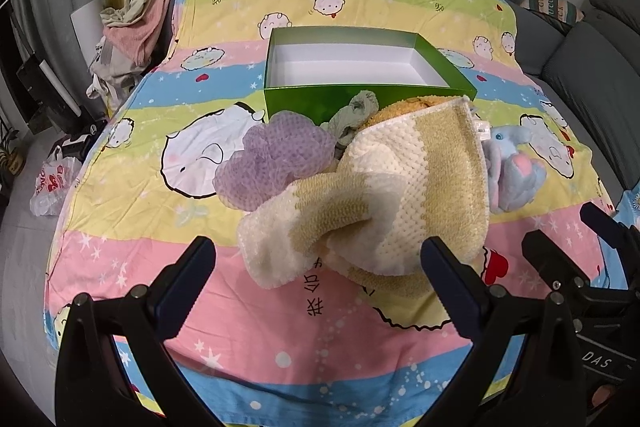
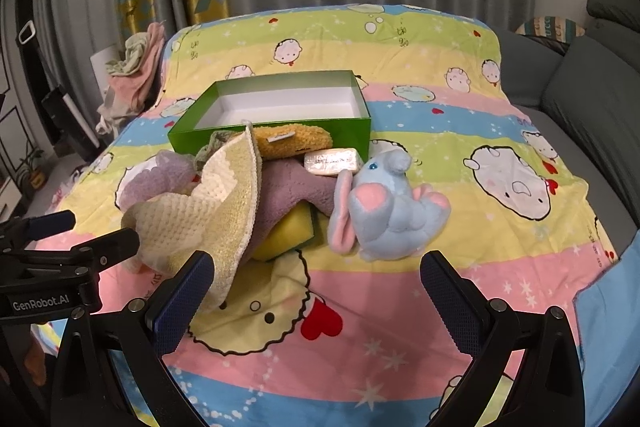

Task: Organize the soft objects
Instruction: 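Move the right tool toward the cream knitted towel on the pile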

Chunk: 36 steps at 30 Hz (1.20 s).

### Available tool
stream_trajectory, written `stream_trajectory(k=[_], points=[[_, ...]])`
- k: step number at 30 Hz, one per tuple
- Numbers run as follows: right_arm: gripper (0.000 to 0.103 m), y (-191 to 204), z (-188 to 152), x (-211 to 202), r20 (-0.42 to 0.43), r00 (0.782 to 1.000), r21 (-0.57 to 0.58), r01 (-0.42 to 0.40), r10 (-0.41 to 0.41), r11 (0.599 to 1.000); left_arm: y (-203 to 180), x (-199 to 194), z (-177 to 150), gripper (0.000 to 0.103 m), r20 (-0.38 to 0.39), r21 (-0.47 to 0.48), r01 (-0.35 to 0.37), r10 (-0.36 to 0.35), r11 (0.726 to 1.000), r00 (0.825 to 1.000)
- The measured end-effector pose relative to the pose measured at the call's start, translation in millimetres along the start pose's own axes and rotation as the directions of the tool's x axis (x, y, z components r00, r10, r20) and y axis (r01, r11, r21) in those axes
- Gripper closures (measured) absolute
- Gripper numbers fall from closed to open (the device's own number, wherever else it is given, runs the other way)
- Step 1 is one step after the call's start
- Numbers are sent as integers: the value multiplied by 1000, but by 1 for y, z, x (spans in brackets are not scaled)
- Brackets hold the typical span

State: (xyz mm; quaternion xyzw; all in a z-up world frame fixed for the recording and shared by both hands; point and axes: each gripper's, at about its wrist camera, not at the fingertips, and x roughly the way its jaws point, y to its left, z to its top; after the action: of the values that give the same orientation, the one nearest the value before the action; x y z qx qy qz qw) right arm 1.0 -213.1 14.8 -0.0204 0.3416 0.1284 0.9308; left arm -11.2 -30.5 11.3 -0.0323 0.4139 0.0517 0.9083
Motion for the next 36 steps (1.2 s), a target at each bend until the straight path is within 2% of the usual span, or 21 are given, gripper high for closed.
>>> stream_trajectory(k=[22,36], points=[[0,3,-3,0,6,1000,-5,-30,30,1000,-4,-5,-2,1,35,33,-22,21,999,999],[0,4,-6,0,8,999,-23,-49,49,999,-3,-5,-4,1,37,30,-11,10,999,999]])
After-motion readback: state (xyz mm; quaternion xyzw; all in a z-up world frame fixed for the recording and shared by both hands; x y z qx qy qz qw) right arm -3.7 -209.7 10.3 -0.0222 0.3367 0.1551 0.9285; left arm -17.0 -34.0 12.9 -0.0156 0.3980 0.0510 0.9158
